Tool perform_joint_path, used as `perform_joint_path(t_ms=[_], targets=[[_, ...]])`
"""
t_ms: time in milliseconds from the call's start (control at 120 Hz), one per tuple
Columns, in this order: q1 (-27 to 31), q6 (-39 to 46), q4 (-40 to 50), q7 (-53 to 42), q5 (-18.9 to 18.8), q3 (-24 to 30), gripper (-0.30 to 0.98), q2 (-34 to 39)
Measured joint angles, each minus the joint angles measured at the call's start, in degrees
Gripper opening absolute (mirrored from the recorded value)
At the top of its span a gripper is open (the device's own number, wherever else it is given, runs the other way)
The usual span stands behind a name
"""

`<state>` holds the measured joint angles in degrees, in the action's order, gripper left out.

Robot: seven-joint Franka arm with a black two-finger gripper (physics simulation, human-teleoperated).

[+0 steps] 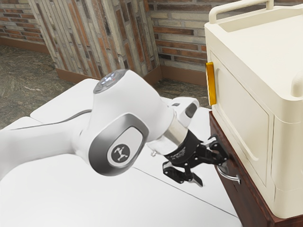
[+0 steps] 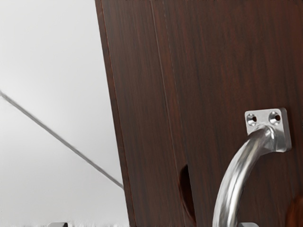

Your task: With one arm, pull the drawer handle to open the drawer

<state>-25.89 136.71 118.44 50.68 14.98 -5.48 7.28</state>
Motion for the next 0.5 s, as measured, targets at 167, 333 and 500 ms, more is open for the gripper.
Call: perform_joint_path(t_ms=[167, 333, 500], targets=[[0.1, 0.0, 2.5, 0.0, 0.0, -0.3, 0.43, 2.6], [-0.1, 0.0, 5.1, 0.0, 0.1, -0.5, 0.42, 5.4], [0.1, -0.1, 6.7, 0.0, 0.1, -0.6, 0.41, 7.0]])
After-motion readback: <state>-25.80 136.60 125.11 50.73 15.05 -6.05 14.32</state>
